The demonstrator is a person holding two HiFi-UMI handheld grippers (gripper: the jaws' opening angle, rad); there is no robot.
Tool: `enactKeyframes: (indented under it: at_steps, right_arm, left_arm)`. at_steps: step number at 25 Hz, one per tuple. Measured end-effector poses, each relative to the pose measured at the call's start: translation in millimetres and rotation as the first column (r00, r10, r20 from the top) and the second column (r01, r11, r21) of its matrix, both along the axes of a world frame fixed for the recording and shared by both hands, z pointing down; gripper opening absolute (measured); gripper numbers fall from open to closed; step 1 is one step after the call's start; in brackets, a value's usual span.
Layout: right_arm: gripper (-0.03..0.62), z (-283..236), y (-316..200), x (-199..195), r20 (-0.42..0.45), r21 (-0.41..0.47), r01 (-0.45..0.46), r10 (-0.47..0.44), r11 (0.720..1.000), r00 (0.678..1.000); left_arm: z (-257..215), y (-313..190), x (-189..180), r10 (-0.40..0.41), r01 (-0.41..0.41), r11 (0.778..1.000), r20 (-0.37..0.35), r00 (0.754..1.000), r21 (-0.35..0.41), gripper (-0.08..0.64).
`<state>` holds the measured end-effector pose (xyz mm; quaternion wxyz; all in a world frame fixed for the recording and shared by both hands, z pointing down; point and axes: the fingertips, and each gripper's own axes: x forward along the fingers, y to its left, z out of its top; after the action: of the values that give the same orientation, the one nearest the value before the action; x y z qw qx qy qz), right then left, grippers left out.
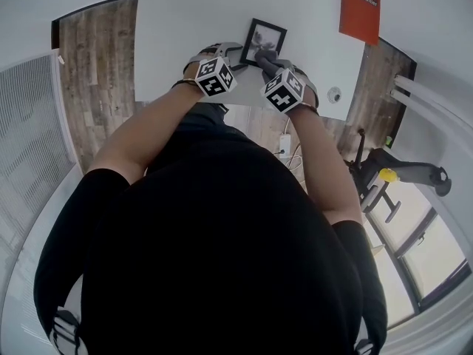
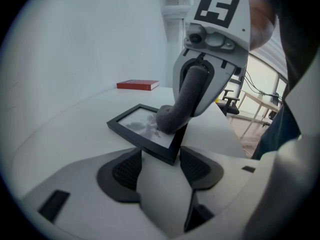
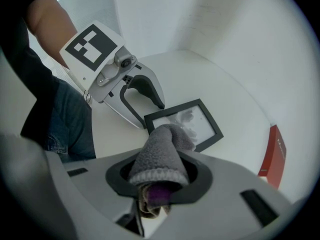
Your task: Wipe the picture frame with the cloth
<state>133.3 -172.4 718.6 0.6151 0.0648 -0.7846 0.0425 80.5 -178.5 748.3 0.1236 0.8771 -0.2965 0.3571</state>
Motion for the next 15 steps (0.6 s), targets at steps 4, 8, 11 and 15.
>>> enactKeyframes:
  at_steps: [4, 8, 11, 15]
  right_arm:
    - [0.101, -5, 0, 5, 0.007, 0.006, -0.015, 0.015, 1.0, 1.0]
    - [0.101, -15, 0, 12, 0.014, 0.018, -0.034, 0.033, 0.999, 0.999]
    - [0.101, -23, 0, 19, 0.017, 0.032, -0.055, 0.054, 0.998, 0.998]
    - [0.101, -31, 0, 28, 0.031, 0.05, -0.095, 0.094, 0.994, 0.995]
  left_arm:
    - [4, -1, -1, -0.013, 0.013, 0.999, 0.001, 1.0, -0.043, 0.25]
    - [4, -1, -4, -0.022, 0.023, 0.997, 0.017, 1.0, -0.077, 0.25]
    - [4, -1, -4, -0.027, 0.03, 0.993, 0.03, 0.999, -0.114, 0.249]
    - [8, 4, -14, -0.054, 0.058, 0.982, 0.023, 0.998, -0.179, 0.249]
